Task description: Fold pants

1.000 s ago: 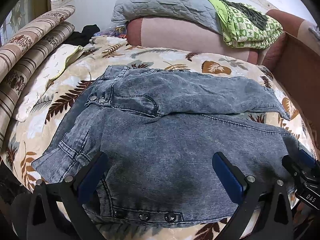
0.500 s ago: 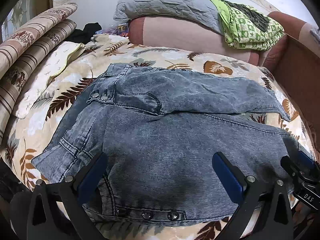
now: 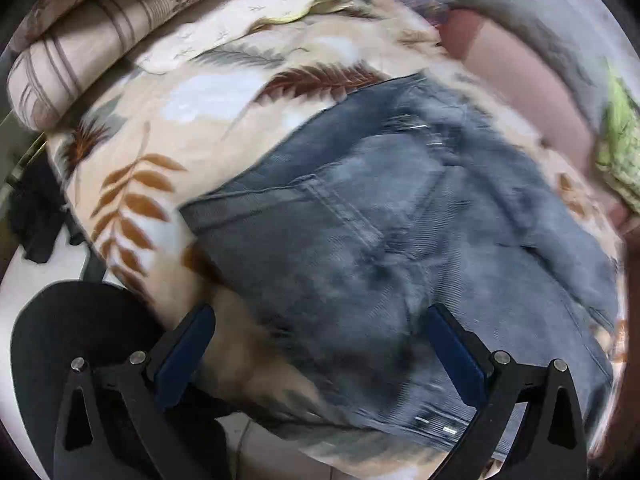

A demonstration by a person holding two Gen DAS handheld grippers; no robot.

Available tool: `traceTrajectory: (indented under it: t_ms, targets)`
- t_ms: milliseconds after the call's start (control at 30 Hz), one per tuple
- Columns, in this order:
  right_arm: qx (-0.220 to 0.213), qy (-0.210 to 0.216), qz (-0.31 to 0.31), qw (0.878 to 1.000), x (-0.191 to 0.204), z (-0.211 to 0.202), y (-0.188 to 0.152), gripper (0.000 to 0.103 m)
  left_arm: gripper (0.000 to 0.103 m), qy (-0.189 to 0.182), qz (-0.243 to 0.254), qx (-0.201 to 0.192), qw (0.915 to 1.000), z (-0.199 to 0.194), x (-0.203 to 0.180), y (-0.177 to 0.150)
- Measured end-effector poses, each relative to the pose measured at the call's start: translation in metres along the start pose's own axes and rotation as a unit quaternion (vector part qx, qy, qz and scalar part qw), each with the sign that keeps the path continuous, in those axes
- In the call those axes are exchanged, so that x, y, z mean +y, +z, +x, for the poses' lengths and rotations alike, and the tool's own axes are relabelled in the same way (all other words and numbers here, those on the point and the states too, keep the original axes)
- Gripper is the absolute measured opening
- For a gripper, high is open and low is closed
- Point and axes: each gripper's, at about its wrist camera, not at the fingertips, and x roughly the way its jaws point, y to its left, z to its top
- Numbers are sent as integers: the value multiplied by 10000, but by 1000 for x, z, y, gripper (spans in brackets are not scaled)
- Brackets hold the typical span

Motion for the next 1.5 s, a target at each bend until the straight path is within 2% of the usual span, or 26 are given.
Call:
traceTrajectory:
  t_ms: [100,200,267,333,367,433,500,533,567,600,667,700,833,867,900,933,967,1000,1133,1233,1333,1367,1400,1433,1467,1500]
  targets:
    - [-50,-14,224,9997,-6,-9,4,103,103,-18,463,13,9989,3,-14,-1]
    - [-216,-4,359,9991,-4,-28,8,103,103,-32,551,43,9985,8,-14,-2]
    - [-507,-231,290,9980,-6,-43,9,103,103,-186,415,116,9989,13,-10,-2]
    - [-792,-881,224,9927,-16,-51,14,103,103,-343,221,226,9989,20,-5,-2]
    - [-782,-1021,253,9914,-21,-49,19,103,103,-348,224,213,9989,20,-5,-3]
    - [-712,-996,276,9921,-29,-36,35,103,103,-305,332,166,9988,17,-8,-6]
    - [-695,-1169,161,9906,-31,-23,56,100,103,-325,375,177,9986,17,-9,-7]
    - [-642,-1179,95,9909,-34,-16,66,72,103,-347,386,186,9985,17,-8,-6]
    - [-413,-1156,42,9924,-37,-5,76,25,103,-367,413,191,9983,17,-7,-7]
    - [-201,-1154,7,9931,-38,4,81,21,103,-382,431,193,9982,18,-8,-5]
    - [21,-1345,-317,9904,-31,10,93,19,103,-415,484,179,9978,20,-9,-3]
    - [-29,-1620,-633,9848,-22,7,98,19,103,-430,511,161,9976,20,-8,-2]
    - [-854,-2382,-1288,9588,0,-27,136,21,103,-415,561,98,9975,21,-10,-3]
    - [-994,-2418,-1430,9546,4,-28,145,35,103,-390,562,95,9976,21,-12,-3]
    - [-1071,-2618,-1627,9453,6,-23,154,47,103,-386,557,95,9977,23,-13,-1]
    - [-1000,-3027,-1794,9307,4,-15,160,75,103,-388,558,102,9976,24,-14,-1]
    - [-868,-3345,-1857,9198,-1,-6,163,83,103,-418,563,116,9975,24,-14,0]
    - [-786,-3435,-1795,9185,-6,-2,163,83,103,-448,569,122,9973,22,-12,-2]
    - [-865,-2835,-1178,9478,-27,-33,135,86,103,-494,603,113,9969,21,-8,-2]
    - [-877,-2717,-841,9547,-36,-52,104,90,103,-474,605,83,9970,21,-8,-3]
    - [-504,-2504,-731,9641,-43,-46,85,89,103,-447,604,65,9972,21,-8,-3]
    - [-481,-2525,-795,9631,-44,-42,84,88,103,-449,606,66,9971,21,-9,-4]
    - [-446,-2599,-884,9606,-45,-37,84,81,103,-458,614,74,9970,20,-9,-4]
    - [-381,-2633,-929,9595,-47,-32,85,44,103,-478,613,91,9969,20,-8,-4]
    - [-224,-2679,-965,9583,-49,-25,85,34,103,-509,612,125,9968,20,-7,-3]
    - [-135,-2758,-1083,9550,-49,-21,84,32,103,-532,609,164,9966,19,-6,-2]
